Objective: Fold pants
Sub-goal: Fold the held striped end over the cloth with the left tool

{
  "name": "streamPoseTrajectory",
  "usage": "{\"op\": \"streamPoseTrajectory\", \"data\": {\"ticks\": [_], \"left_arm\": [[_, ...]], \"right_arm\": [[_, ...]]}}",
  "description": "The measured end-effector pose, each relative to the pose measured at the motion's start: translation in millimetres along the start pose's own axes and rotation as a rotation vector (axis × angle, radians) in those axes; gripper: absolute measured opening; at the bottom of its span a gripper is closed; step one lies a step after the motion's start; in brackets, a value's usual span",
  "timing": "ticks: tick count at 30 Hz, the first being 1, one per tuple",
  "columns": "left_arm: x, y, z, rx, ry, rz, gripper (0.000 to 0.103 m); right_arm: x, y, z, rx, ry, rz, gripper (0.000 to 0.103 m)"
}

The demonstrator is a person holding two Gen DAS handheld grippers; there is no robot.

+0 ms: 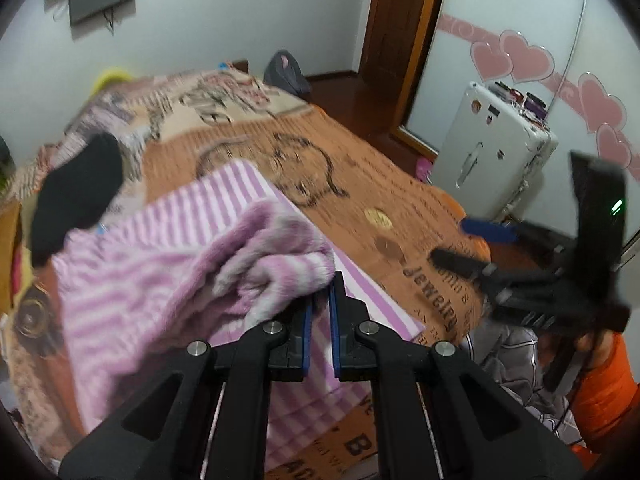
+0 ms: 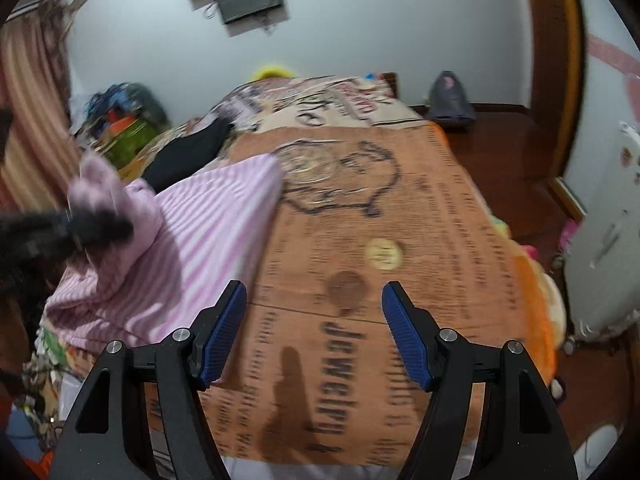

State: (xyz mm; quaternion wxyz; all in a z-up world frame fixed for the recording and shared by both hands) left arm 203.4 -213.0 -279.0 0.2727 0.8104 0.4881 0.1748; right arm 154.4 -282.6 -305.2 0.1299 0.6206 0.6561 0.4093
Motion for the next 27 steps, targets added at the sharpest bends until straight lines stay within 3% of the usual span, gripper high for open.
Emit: {"op": "streamPoseTrajectory", "data": {"ticks": [6, 10, 15, 17, 19, 21, 24, 27], "left_arm": [[-8, -17, 24, 0.086, -0.035, -0.04, 0.008], [-4, -13, 14, 0.077, -0.025, -0.043, 0.012], [15, -4, -22, 0.011, 0.023, -0.049, 0.013], [27, -2, -38, -0.021, 0.042, -0.062, 0.018], [43, -1, -54, -0.046, 0.04, -0.095, 0.04], [60, 0, -70, -0.091, 0.081, -0.12, 0.049], [91, -4, -86, -0.125, 0.143, -0.147, 0.052], [127, -16, -83, -0.108, 0.219, -0.186, 0.054]], "right_arm": [[-20, -2, -24, -0.025, -0.054, 0.042, 0.067], [-21, 0, -28, -0.033, -0.054, 0.052, 0.067], [-9, 4, -21, -0.029, -0.03, 0.025, 0.067], [-1, 5, -17, -0.024, -0.01, 0.013, 0.067], [10, 5, -12, -0.017, 0.011, -0.004, 0.067], [18, 5, -7, -0.008, 0.029, -0.019, 0.067], [32, 2, 3, 0.014, 0.058, -0.033, 0.067], [47, -5, 15, 0.052, 0.086, -0.049, 0.067]]}}
Point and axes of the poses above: each gripper's, at about its wrist camera, not at the fingertips, and z roughly the way its jaws point, x to its left, y to its top, the point moved 6 cm from there along z, roughly the way its jaws point, and after that the axes turned 9 degrees about y, right-handed, at the moved point
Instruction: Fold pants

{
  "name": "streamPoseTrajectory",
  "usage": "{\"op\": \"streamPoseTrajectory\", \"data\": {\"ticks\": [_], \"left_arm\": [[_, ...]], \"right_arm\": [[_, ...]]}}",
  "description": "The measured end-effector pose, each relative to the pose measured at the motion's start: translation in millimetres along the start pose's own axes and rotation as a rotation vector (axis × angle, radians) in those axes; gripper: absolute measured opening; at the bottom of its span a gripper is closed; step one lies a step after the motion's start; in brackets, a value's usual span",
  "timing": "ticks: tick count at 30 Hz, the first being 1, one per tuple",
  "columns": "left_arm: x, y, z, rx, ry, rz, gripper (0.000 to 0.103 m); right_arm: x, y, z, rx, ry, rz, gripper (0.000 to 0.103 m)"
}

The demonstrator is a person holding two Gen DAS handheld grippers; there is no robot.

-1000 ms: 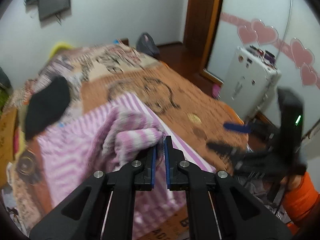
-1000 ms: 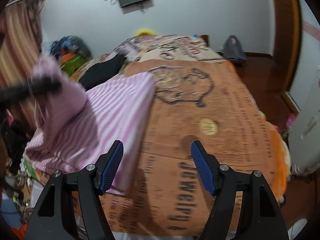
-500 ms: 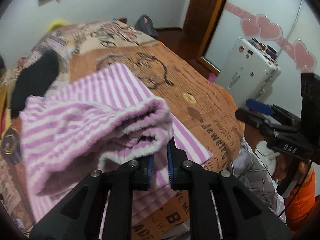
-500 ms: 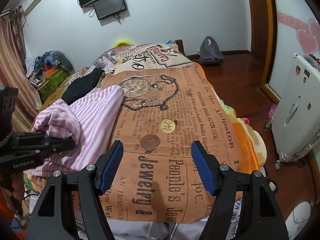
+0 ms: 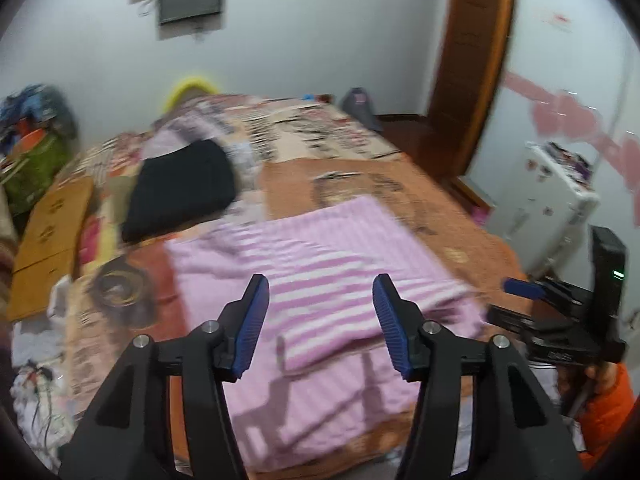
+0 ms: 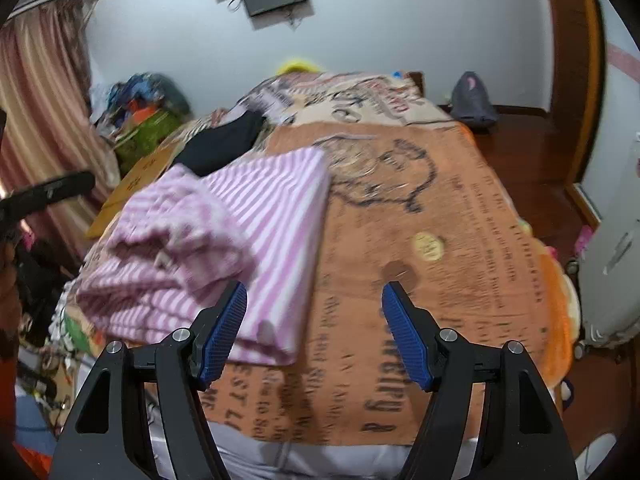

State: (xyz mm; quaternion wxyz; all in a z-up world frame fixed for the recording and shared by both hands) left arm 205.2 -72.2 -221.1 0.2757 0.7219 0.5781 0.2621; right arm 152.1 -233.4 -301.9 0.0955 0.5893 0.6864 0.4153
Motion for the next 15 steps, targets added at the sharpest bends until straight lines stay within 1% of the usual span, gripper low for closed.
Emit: {"op": "streamPoseTrajectory", "data": {"ticks": [4, 6, 8, 10, 12, 15], "left_arm": [[50, -23, 39, 0.096, 0.118, -0.025, 0.054], [68, -37, 59, 0.144, 0.156, -0.032, 0.054], [78, -52, 76, 0.198, 0.172, -0.043, 0.054], [81, -68, 90, 0.237, 0.168, -0.049, 0.054], [77, -77, 96, 0.236, 0.172, -0.021, 0.054], [68, -80, 96, 0.19, 0.214, 0.043, 0.055]], "right_arm": [[14, -8, 18, 0.054, 0.025, -0.022, 0.067], [18, -11, 27, 0.075, 0.032, -0.022, 0.067], [19, -13, 38, 0.1, 0.032, -0.017, 0.067], [19, -14, 47, 0.116, 0.029, -0.018, 0.067], [16, -12, 52, 0.121, 0.036, -0.014, 0.069], [9, -5, 58, 0.119, 0.037, -0.012, 0.072]]}}
Point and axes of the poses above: each gripper's, at about its wrist camera, not at the fingertips, and z roughly the way its jaws point, x to its left, y to its top, the point moved 6 cm from there along z, roughly the way its jaws point, and after that the axes turned 9 degrees about y, right-handed, at the moved point
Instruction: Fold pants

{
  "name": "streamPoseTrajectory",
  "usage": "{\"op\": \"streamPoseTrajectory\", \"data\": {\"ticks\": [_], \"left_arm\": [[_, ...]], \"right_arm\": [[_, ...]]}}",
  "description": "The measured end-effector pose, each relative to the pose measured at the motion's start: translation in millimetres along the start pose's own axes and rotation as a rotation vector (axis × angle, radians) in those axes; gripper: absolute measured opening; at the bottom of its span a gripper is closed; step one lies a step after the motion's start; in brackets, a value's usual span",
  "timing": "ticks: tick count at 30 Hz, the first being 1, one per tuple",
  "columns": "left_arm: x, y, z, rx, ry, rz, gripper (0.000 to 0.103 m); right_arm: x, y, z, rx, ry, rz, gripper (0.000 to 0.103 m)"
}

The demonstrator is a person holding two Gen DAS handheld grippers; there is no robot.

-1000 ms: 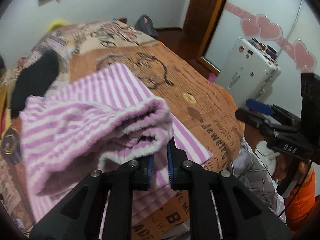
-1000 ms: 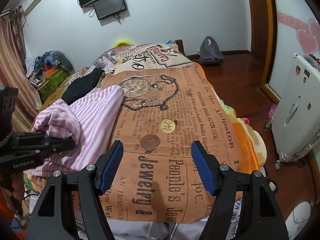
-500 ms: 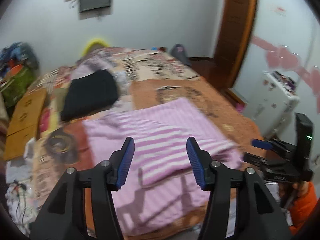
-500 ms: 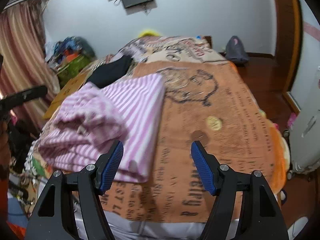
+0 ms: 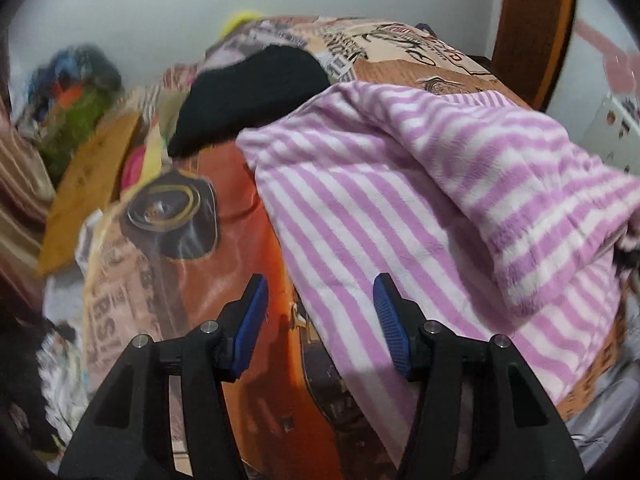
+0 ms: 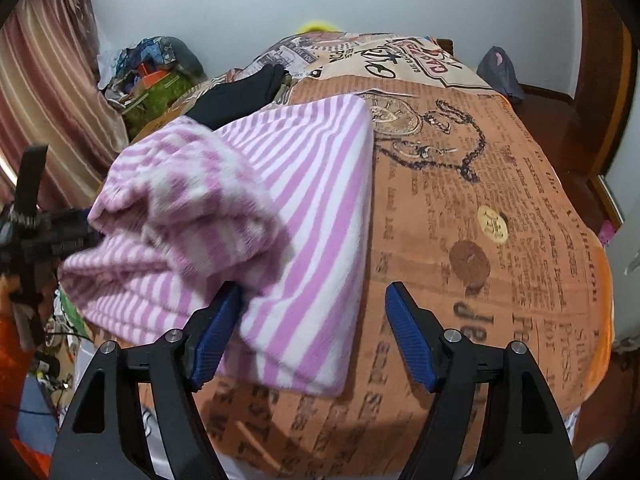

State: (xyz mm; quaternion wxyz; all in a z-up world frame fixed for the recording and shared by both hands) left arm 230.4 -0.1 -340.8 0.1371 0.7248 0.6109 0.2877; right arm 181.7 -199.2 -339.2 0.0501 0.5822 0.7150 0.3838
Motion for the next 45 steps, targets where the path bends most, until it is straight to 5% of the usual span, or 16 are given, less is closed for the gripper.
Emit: {"op": "streamPoseTrajectory", "data": {"ticks": [10, 15, 24, 31, 37, 45], "left_arm": [[-9, 3, -17, 0.035, -0.108, -0.047, 0.055], [6, 30, -11, 0.019, -0.033, -0.022, 0.06], [43, 80, 59, 0.031, 0.008, 0.028, 0.069], [29, 85, 95, 0.063, -0.118, 0.029, 0.077], [22, 80, 90, 0.069, -0.193, -0.017, 0.064], [9, 64, 71, 0.067, -0.201, -0.02, 0.054]], "right_arm": [[-20, 27, 18, 0.013, -0.046, -0.103, 0.072], [-37, 45, 29, 0.015, -0.049, -0.118, 0.073], [-72, 84, 55, 0.027, -0.097, -0.167, 0.073], [-94, 119, 83, 0.029, -0.184, -0.224, 0.073], [-101, 130, 89, 0.043, -0.199, -0.191, 0.073], [-69, 115, 25, -0.026, -0.168, -0.159, 0.075]]}}
Point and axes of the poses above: each gripper's, at about its wrist camera, not at the fingertips, and z roughly the way its jaws point, x to its left, y to its top, the point moved 6 cm from there along z, roughly the way its jaws point, and after that the axes turned 9 degrees about y, right-handed, at the moved point
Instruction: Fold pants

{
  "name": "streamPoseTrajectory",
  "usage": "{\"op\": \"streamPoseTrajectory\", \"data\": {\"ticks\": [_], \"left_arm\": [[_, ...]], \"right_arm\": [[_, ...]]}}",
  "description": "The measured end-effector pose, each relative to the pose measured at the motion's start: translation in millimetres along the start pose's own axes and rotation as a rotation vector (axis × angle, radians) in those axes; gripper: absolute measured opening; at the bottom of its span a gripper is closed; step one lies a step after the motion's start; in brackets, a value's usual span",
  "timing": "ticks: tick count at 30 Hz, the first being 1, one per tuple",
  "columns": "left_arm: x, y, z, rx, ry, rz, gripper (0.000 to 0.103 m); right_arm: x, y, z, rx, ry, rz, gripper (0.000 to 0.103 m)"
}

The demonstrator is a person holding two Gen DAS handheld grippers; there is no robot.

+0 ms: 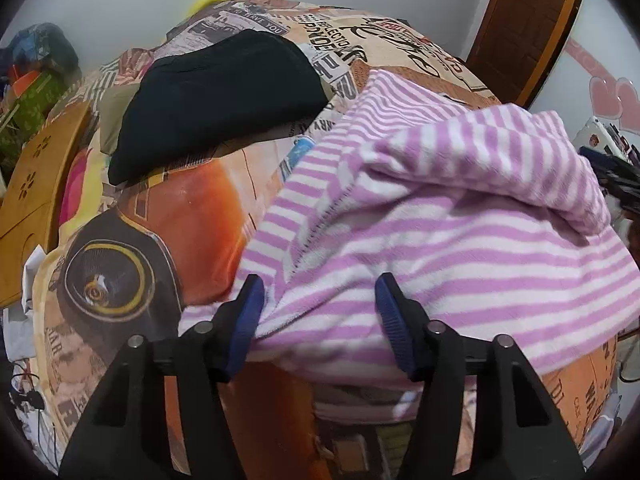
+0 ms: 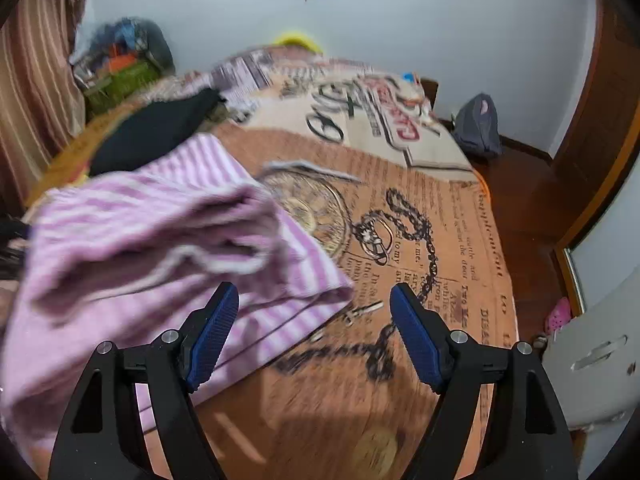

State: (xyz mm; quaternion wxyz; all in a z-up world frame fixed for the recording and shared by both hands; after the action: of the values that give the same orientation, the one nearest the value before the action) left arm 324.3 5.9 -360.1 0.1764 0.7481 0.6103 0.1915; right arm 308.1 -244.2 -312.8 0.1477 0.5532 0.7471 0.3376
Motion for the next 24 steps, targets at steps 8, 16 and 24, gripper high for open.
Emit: {"op": "streamPoseTrajectory", "data": {"ticks": [8, 16, 24], "left_arm": [[-22, -12, -16, -0.027, 0.095, 0.04, 0.048], [-27, -19, -25, -0.022, 0.104, 0.03, 0.047], [-40, -22, -42, 0.001, 0.058, 0.031, 0.047]], "right_arm": [[73, -13, -39, -0.065, 0.184, 0.015, 0.076], [102, -50, 8, 0.051, 0.265, 0.026, 0.077], [77, -53, 9, 0.092, 0.198, -0.054, 0.077]]}}
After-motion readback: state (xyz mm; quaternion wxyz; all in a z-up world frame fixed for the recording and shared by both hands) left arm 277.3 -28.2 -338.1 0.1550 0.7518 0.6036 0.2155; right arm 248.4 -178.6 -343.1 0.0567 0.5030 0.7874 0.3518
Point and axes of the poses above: each gripper's, at about its wrist camera, not at the fingertips, and z roughly the way its jaws point, x to its left, y to its top, the point moved 6 cm from there along z, roughly the way its jaws point, and after that the axes turned 9 degrees about y, right-handed, at the moved point
